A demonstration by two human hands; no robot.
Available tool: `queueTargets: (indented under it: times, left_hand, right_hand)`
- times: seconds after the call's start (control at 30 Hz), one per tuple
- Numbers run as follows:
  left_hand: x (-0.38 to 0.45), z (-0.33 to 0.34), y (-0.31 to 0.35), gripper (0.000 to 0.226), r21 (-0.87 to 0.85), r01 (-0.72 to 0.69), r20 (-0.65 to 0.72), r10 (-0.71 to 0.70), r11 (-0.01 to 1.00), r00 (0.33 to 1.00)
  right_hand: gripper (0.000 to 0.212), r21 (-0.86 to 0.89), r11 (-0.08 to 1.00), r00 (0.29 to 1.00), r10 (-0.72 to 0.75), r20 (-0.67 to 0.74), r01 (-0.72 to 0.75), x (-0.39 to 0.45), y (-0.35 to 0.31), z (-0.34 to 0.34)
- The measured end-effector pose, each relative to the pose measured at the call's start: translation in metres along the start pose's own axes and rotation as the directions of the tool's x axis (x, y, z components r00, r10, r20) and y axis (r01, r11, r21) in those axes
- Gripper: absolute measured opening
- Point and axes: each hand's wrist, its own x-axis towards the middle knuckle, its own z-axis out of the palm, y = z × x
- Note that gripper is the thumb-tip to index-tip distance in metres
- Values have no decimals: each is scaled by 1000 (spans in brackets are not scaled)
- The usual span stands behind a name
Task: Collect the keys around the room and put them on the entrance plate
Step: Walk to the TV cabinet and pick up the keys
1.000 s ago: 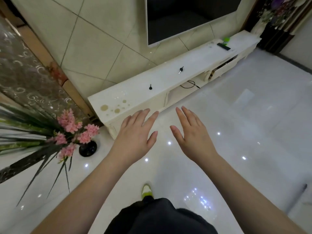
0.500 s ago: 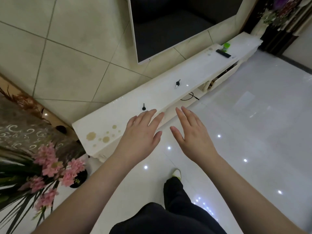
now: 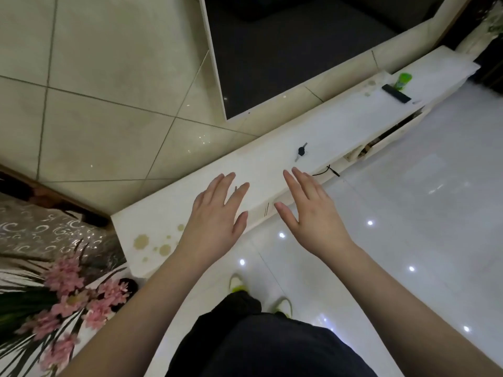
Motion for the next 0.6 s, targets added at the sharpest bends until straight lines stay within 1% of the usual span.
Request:
queueTargets:
  times: [0.13,0.33,0.43,0.6]
  left_hand:
    - [38,12,-32,54,1,18,36,-18,1000,999]
    - [93,31,-85,55,-4,-57,82,57,998,995]
    - [128,44,-109,57,-11,-32,107,33,999,994]
    - [164,80,-125,55,-31,-62,180,66,998,981]
  right_hand:
    - [66,10,1000,999,11,46,-12,45,5,19]
    - [65,26,998,996,53,69,-55,108,3,47]
    - [65,3,998,994,66,91,-67,135,4,56]
    - [64,29,996,994,88,68,-90,160,16,67]
